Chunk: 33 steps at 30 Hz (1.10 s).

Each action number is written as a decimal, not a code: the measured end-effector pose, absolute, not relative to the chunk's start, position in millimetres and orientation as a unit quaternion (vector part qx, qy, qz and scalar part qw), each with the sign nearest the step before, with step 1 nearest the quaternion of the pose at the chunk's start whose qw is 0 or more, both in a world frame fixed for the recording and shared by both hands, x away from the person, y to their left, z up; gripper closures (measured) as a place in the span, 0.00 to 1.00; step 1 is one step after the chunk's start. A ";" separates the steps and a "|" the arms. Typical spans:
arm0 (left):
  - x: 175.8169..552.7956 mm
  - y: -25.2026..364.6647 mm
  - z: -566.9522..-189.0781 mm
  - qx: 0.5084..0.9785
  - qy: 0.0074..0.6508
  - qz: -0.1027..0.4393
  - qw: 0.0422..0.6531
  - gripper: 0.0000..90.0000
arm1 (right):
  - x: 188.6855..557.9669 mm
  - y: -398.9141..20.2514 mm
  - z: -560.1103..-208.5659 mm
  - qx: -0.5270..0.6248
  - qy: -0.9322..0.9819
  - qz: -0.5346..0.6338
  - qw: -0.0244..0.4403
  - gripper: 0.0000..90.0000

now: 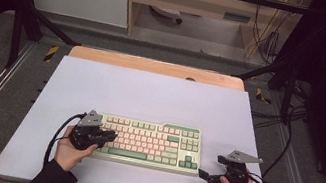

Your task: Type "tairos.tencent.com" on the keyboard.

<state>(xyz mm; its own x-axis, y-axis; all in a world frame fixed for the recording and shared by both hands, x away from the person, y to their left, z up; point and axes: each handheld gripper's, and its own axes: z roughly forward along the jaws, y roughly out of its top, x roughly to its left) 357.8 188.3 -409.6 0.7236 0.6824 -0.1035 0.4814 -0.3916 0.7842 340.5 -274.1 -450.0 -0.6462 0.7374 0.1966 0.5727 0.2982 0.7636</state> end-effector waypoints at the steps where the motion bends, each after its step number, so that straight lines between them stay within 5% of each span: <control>1: 358.6 186.3 -409.5 0.827 0.350 0.118 0.424 0.93 | 340.3 -274.1 -449.9 0.411 0.800 0.428 0.096 0.00; 8: 365.4 173.2 -412.5 0.833 0.345 0.118 0.415 0.99 | 340.2 -274.2 -449.7 0.412 0.798 0.429 0.096 0.00; 33: 384.7 147.2 -424.7 0.838 0.359 0.133 0.389 1.00 | 340.5 -274.2 -449.8 0.410 0.800 0.429 0.095 0.00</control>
<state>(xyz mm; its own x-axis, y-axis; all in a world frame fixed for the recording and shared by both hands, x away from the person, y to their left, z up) 384.7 147.2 -424.7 0.7072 0.7047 -0.0567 0.4978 -0.4395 0.7477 340.5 -274.2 -449.8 -0.6460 0.7369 0.1992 0.5739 0.2967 0.7633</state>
